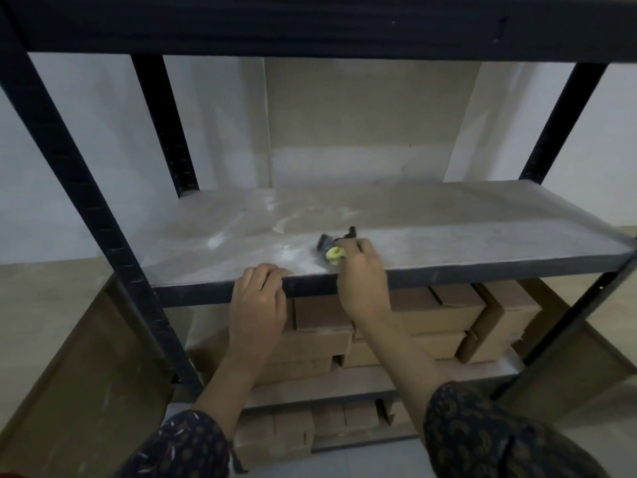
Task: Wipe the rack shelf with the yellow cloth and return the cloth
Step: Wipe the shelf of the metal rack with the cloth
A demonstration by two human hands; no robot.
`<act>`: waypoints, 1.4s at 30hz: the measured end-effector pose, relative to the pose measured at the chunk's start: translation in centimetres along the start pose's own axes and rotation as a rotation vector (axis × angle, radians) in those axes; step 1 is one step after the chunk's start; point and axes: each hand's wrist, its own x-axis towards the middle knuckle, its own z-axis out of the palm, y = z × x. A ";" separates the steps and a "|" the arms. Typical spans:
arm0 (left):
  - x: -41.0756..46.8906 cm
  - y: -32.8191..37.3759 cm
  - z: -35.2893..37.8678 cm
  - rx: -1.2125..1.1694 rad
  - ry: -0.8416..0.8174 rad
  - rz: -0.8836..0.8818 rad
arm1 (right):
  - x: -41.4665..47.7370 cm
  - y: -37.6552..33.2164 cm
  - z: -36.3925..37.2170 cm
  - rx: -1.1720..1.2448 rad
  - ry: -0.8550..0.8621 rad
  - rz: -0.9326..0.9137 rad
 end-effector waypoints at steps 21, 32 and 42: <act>-0.1 0.1 -0.5 -0.015 0.007 0.029 | -1.8 0.3 -0.3 0.175 0.032 -0.024; 0.1 0.5 -0.6 -0.064 -0.011 -0.028 | -1.7 1.1 -0.4 0.043 0.051 0.020; 3.8 2.4 -0.7 -0.173 0.059 -0.208 | 7.2 7.8 -7.6 0.119 0.081 0.224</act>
